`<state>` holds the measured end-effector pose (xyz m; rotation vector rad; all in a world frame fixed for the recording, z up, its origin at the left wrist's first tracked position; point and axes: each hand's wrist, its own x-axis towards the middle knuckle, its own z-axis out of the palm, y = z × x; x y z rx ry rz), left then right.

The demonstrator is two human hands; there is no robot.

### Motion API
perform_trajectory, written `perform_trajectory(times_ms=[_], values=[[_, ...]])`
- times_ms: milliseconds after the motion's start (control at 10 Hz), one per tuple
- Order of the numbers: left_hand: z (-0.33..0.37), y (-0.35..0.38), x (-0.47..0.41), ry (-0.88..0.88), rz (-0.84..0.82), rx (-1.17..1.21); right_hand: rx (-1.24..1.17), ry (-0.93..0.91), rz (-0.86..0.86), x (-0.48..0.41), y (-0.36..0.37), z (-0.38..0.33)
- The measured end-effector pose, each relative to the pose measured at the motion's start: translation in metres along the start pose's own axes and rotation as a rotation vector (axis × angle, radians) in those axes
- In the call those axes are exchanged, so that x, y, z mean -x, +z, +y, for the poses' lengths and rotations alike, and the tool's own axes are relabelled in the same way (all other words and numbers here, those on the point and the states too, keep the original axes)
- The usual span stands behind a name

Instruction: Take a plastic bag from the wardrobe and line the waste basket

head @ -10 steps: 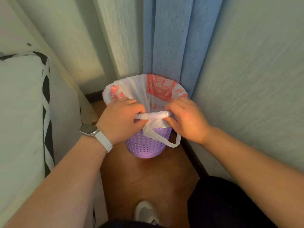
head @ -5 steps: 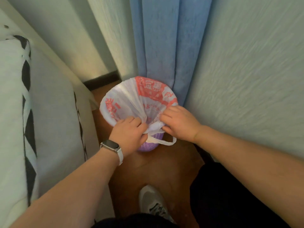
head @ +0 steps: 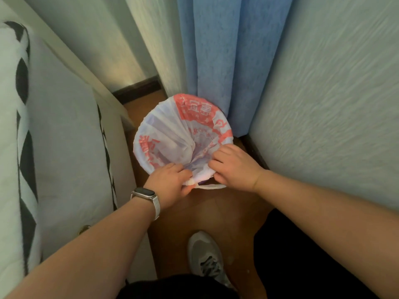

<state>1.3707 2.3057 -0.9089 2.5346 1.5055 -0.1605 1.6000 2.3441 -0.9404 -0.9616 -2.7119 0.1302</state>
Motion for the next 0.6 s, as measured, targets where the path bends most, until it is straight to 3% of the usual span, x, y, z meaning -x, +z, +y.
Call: perform_trajectory(times_ms=[100, 300, 400, 600], values=[[-0.002, -0.006, 0.003, -0.034, -0.067, 0.059, -0.015, 0.035, -0.029, 0.004, -0.003, -0.003], [0.013, -0.040, 0.007, -0.123, -0.047, 0.070, -0.014, 0.159, -0.174, 0.008, -0.037, -0.025], [0.032, -0.071, 0.022, -0.142, -0.011, 0.005, -0.037, 0.205, -0.273, 0.006, -0.075, -0.046], [0.059, -0.167, 0.067, -0.241, 0.092, 0.046, -0.016, 0.251, -0.259, -0.003, -0.180, -0.079]])
